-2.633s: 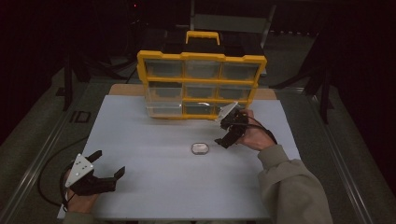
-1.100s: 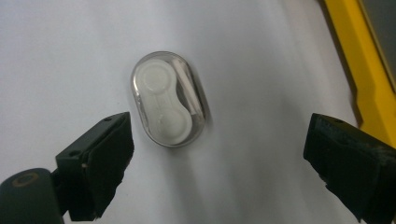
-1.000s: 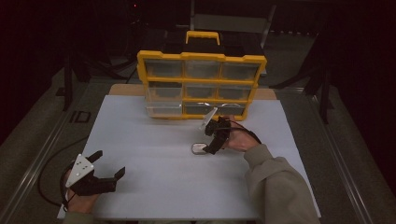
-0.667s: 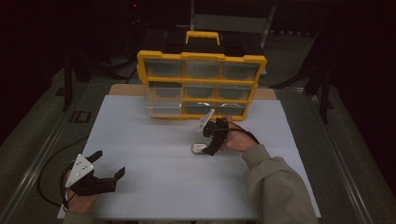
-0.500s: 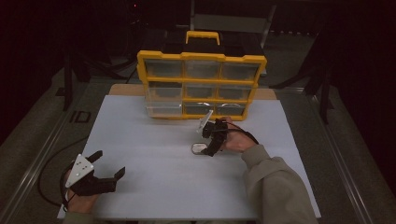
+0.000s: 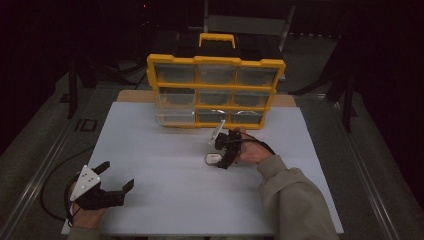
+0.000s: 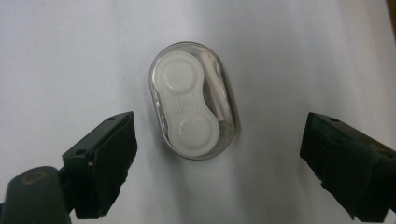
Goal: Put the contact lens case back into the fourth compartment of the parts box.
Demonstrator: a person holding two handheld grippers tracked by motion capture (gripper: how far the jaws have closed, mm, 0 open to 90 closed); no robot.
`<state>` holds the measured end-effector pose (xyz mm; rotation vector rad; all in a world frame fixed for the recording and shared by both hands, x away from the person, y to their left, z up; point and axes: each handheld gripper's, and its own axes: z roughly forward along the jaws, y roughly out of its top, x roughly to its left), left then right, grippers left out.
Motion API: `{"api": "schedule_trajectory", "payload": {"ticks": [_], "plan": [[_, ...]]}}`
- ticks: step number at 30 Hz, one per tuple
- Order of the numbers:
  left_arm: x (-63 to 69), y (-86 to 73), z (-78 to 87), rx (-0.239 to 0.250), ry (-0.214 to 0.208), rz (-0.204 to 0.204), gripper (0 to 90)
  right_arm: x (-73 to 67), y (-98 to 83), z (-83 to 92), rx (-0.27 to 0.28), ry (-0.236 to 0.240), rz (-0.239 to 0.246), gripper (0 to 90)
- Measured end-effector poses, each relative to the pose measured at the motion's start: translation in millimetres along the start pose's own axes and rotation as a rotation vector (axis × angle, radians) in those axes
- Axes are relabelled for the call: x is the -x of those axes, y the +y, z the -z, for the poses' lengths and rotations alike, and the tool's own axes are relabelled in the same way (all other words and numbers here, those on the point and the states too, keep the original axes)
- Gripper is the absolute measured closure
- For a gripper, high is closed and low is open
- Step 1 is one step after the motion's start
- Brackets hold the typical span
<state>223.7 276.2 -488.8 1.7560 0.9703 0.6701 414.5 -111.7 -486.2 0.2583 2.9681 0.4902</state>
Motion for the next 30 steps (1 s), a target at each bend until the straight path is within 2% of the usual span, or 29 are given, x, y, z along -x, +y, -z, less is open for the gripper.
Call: {"api": "schedule_trajectory", "payload": {"ticks": [7, 20, 22, 24, 26, 28, 30], "plan": [[-0.2, -0.2, -0.2, 0.0, -0.001, 0.001, 0.0, 0.0, -0.9, -6.4, -0.029, 0.045, 0.006, 17.8], [-0.4, -0.6, -0.3, 0.0, -0.001, 0.004, 0.0, -0.2, 1.5, -14.8, -0.013, 0.1, 0.036, 32.1], [-0.4, -0.6, -0.3, 0.0, 0.0, 0.004, 0.0, -0.7, 1.7, -16.2, -0.013, 0.104, 0.029, 34.5], [-0.2, -0.6, -0.4, 0.0, -0.001, 0.002, 0.0, 0.9, 1.3, -17.2, -0.019, 0.096, 0.048, 36.1], [-0.2, -0.6, -0.5, 0.0, -0.002, 0.002, 0.0, -0.8, 1.7, -17.7, -0.011, 0.107, 0.026, 38.0], [0.0, -0.6, -0.5, -0.001, -0.002, 0.001, 0.0, 0.1, 1.8, -17.4, -0.015, 0.11, 0.045, 40.0], [0.1, -0.5, -0.5, -0.001, -0.002, 0.001, 0.0, -0.9, 2.3, -17.2, -0.014, 0.113, 0.035, 42.0]]}}
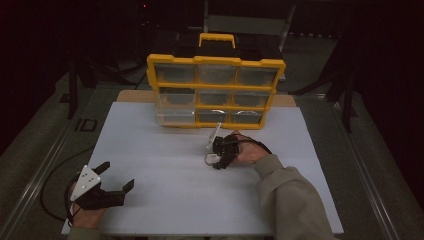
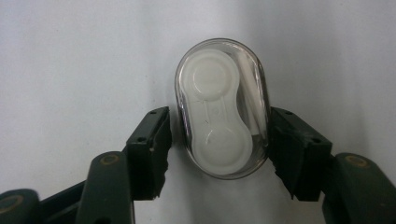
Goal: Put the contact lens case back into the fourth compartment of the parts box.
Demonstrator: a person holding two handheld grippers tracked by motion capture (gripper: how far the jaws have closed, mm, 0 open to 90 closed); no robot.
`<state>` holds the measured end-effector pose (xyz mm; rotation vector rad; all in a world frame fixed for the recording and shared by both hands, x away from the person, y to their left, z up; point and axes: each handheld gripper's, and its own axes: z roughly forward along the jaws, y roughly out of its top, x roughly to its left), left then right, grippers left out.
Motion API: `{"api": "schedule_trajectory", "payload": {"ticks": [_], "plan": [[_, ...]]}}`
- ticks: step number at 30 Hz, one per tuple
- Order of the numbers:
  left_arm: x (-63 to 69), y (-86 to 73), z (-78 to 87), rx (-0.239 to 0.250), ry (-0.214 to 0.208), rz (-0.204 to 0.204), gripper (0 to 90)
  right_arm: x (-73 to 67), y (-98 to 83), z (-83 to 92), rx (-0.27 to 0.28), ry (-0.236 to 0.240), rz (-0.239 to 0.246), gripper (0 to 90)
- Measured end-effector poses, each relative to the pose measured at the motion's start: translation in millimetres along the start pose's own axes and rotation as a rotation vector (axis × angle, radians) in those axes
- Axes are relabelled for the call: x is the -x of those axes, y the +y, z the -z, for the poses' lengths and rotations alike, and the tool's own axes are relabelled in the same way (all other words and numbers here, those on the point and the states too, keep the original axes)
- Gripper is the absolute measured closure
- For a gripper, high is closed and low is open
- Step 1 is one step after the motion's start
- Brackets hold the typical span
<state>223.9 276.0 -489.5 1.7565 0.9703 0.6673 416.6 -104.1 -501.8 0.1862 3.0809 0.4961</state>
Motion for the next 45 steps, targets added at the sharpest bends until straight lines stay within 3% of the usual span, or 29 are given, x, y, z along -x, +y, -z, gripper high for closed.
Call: {"api": "schedule_trajectory", "payload": {"ticks": [2, 4, 7, 14, 17, 19, 21, 28, 37, 45], "plan": [[0.1, 0.0, 0.0, 0.0, 0.001, 0.0, 0.0, 1.7, -0.4, 0.6, 0.002, 0.002, 0.011, 46.2], [0.2, 0.0, -0.1, -0.001, 0.0, 0.0, 0.0, 0.3, 0.7, 0.6, -0.002, 0.007, -0.013, 47.1], [0.1, -0.1, -0.2, -0.002, 0.001, -0.002, 0.0, 0.8, 2.1, 1.1, -0.022, -0.006, 0.016, 48.4], [-0.2, -0.2, 0.3, 0.001, 0.002, 0.001, 0.0, -1.6, 1.7, 2.8, -0.034, -0.002, -0.004, 48.5], [0.2, -0.1, 0.1, 0.001, 0.001, -0.001, 0.0, -3.3, 1.0, 10.5, -0.023, -0.014, -0.006, 48.6], [0.3, -0.1, 0.1, 0.001, 0.002, -0.001, 0.0, -5.5, 1.2, 16.2, -0.005, -0.015, -0.038, 48.6], [0.4, -0.1, 0.2, 0.001, 0.002, -0.001, 0.0, -4.9, 0.7, 22.1, -0.008, -0.025, -0.027, 48.6], [0.5, 0.0, 0.4, 0.002, 0.002, -0.001, 0.0, -7.5, -0.7, 40.4, -0.008, -0.037, -0.073, 48.6], [0.6, 0.0, 0.5, 0.003, 0.003, -0.001, 0.0, -4.9, -0.6, 59.2, -0.02, -0.066, -0.081, 48.6], [0.6, 0.0, 0.7, 0.004, 0.003, 0.0, 0.0, 3.3, 4.1, 82.2, 0.003, -0.093, -0.07, 48.6]]}}
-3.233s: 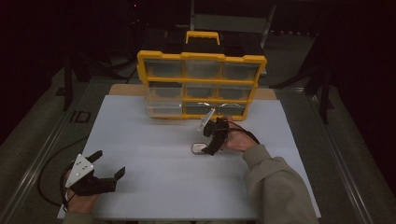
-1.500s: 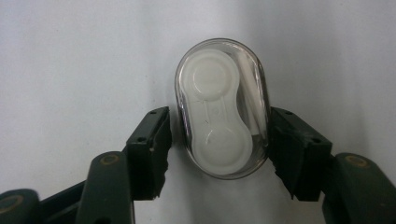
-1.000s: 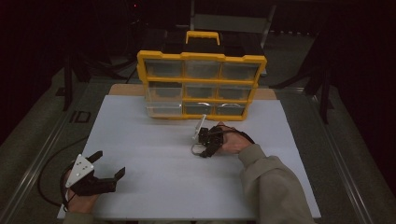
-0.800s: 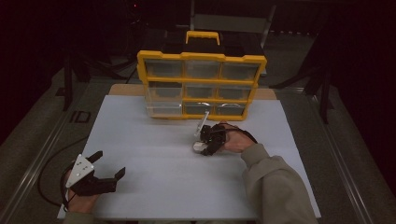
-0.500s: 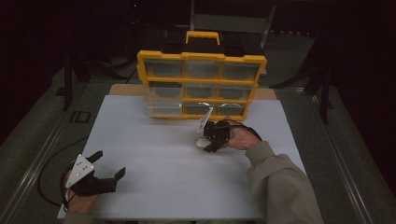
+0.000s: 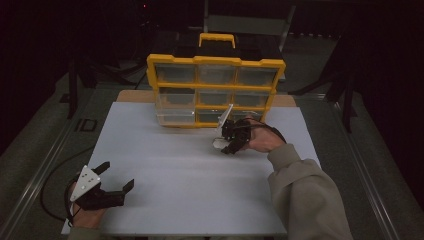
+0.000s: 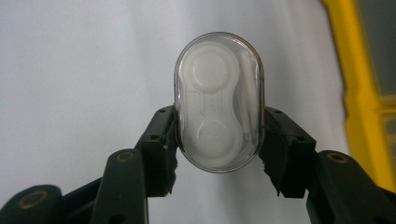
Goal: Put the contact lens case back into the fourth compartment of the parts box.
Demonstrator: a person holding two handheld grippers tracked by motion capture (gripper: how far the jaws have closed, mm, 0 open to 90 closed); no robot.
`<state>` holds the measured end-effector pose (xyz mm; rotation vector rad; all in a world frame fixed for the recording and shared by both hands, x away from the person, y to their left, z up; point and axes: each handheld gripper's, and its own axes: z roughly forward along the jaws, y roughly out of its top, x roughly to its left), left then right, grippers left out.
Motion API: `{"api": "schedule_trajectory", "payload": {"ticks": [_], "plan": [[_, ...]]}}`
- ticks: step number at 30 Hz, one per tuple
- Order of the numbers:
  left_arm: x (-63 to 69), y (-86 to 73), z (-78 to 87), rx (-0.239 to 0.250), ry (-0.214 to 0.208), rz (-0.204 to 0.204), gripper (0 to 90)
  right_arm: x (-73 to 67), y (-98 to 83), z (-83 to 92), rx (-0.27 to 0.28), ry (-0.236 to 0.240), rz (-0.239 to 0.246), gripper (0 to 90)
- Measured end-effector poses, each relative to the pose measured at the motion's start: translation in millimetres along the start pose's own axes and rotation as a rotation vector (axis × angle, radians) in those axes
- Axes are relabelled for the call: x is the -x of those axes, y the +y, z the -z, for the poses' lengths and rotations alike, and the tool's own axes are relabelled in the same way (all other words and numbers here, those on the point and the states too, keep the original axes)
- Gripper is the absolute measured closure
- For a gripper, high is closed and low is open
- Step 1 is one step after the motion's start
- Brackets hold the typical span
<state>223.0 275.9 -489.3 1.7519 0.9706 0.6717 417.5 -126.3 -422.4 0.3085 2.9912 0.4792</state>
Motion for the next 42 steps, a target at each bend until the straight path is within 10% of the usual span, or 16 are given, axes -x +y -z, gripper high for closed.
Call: {"api": "schedule_trajectory", "payload": {"ticks": [42], "plan": [[0.2, -0.5, -0.3, 0.001, -0.004, 0.002, 0.0, 19.5, 29.6, 54.1, 0.012, -0.054, 0.004, 48.6]]}}
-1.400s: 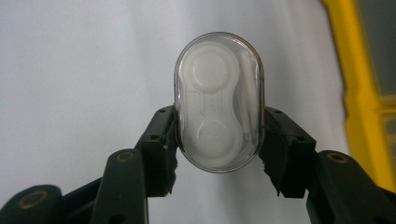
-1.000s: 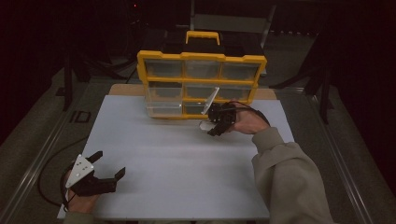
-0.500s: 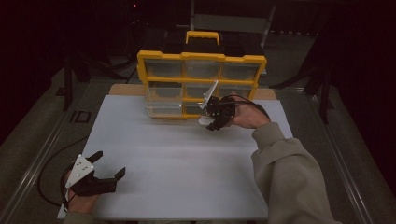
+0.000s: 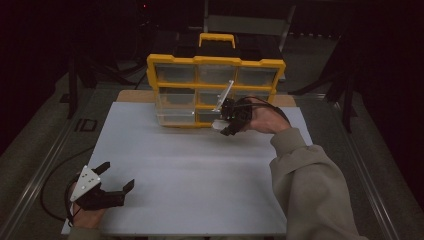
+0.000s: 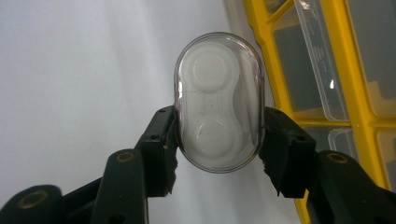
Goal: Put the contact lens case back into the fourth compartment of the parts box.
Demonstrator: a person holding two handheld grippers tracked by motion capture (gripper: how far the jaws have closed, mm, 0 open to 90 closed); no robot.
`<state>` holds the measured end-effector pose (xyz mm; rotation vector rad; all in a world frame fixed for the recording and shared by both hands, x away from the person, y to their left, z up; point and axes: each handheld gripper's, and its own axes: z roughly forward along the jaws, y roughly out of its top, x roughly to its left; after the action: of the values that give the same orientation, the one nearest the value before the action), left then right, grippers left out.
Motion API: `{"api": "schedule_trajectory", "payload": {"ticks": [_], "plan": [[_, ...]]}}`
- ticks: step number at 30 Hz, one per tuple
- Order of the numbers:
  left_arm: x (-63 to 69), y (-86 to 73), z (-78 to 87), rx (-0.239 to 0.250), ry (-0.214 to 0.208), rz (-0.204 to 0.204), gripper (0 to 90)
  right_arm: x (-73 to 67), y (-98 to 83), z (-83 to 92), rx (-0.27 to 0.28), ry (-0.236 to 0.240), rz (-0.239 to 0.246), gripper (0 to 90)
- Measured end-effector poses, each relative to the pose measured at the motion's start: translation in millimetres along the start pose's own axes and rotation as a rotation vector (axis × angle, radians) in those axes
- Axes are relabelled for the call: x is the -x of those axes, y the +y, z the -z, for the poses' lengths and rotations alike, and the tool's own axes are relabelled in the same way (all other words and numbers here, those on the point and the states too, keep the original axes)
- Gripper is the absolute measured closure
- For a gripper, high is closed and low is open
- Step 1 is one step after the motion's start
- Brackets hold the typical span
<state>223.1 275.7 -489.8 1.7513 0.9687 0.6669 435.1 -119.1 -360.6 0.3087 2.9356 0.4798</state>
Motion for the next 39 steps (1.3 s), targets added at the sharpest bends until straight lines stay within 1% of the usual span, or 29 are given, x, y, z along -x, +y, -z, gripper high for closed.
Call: {"api": "schedule_trajectory", "payload": {"ticks": [2, 3, 4, 5, 6, 11, 23, 26, 30, 31, 34, 38, 39], "plan": [[0.0, 0.0, 0.0, 0.0, 0.0, 0.0, 0.0, 1.3, 0.7, 2.7, -0.004, -0.01, -0.001, 48.6], [-0.1, 0.0, 0.0, 0.0, -0.001, 0.0, 0.0, 2.1, 0.9, 3.3, 0.004, -0.009, 0.0, 48.6], [0.0, 0.0, 0.0, 0.0, 0.0, 0.0, 0.0, 2.4, 1.2, 4.8, -0.001, -0.008, -0.006, 48.6], [-0.1, 0.0, 0.1, 0.001, 0.0, 0.0, 0.0, 3.7, 1.3, 5.6, 0.008, -0.015, 0.002, 48.6], [-0.1, 0.0, 0.1, 0.001, 0.0, 0.0, 0.0, 4.0, 1.7, 7.0, 0.006, -0.011, -0.003, 48.6], [0.0, 0.0, 0.0, 0.001, -0.001, -0.001, 0.0, 6.4, 3.2, 13.4, 0.013, -0.02, -0.006, 48.6], [0.1, -0.2, -0.2, 0.002, -0.004, 0.0, 0.0, 11.5, 8.2, 25.3, 0.029, -0.038, -0.001, 48.6], [0.0, -0.2, -0.1, 0.002, -0.004, 0.0, 0.0, 13.6, 9.2, 29.7, 0.031, -0.043, -0.011, 48.6], [0.2, -0.2, -0.2, 0.002, -0.005, 0.0, 0.0, 15.7, 9.9, 32.1, 0.04, -0.051, -0.004, 48.6], [0.3, -0.2, -0.3, 0.002, -0.004, 0.0, 0.0, 16.1, 11.3, 34.1, 0.045, -0.049, -0.015, 48.6], [0.0, -0.2, -0.1, 0.002, -0.004, 0.0, 0.0, 16.9, 12.8, 36.3, 0.049, -0.045, -0.016, 48.6], [0.0, -0.2, -0.1, 0.002, -0.004, 0.0, 0.0, 18.0, 14.7, 38.5, 0.052, -0.052, -0.02, 48.6], [0.1, -0.2, -0.2, 0.004, -0.004, 0.001, 0.0, 18.9, 15.9, 40.2, 0.055, -0.057, -0.029, 48.6]]}}
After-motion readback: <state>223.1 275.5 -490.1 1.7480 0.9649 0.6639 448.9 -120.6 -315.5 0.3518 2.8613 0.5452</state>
